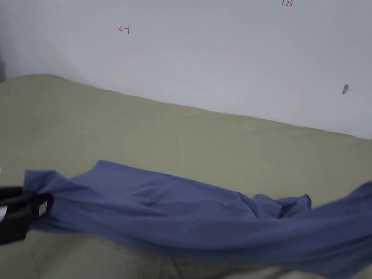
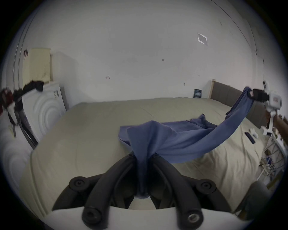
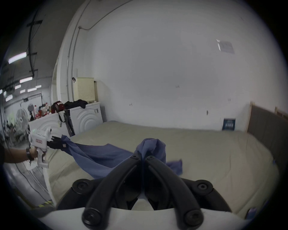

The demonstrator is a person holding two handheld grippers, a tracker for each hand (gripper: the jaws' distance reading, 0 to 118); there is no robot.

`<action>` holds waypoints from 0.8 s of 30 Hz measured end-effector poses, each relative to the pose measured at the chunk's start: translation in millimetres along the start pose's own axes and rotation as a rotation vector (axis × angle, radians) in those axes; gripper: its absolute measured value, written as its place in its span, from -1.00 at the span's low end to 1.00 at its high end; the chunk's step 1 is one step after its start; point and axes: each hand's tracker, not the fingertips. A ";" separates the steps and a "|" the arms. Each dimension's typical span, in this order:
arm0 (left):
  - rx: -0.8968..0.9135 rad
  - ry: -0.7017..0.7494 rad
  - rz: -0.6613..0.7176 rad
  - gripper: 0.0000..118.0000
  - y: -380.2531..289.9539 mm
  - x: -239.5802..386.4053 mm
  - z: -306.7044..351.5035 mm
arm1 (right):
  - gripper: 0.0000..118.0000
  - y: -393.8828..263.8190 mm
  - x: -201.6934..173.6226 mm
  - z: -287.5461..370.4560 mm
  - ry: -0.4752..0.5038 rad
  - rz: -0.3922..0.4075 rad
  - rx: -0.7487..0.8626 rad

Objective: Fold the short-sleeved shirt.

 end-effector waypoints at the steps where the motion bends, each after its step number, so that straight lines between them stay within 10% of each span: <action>1: -0.017 0.002 0.000 -0.83 -13.9 1.7 6.7 | -0.94 -12.9 -3.3 8.8 0.006 -0.018 -0.011; 6: -0.110 -0.071 0.047 -0.77 -78.0 6.0 28.8 | -0.93 -66.6 -16.1 42.8 0.003 -0.086 -0.116; 9: -0.167 -0.086 0.074 -0.07 -110.5 4.4 38.0 | -0.76 -93.3 -21.7 56.5 -0.003 -0.118 -0.193; 11: -0.197 -0.085 0.082 0.65 -127.5 4.3 42.6 | 0.25 -111.3 -22.6 62.6 -0.017 -0.129 -0.243; 13: -0.217 -0.076 0.105 0.75 -140.0 5.3 49.4 | 0.74 -125.0 -25.3 69.5 -0.049 -0.155 -0.277; 21: -0.162 0.026 0.225 0.74 -145.7 22.2 107.8 | 0.66 -134.1 -51.1 122.9 -0.119 -0.246 -0.326; 24: -0.098 0.101 0.178 0.30 -123.1 35.0 127.7 | -0.69 -108.7 -81.4 130.4 -0.209 -0.142 -0.283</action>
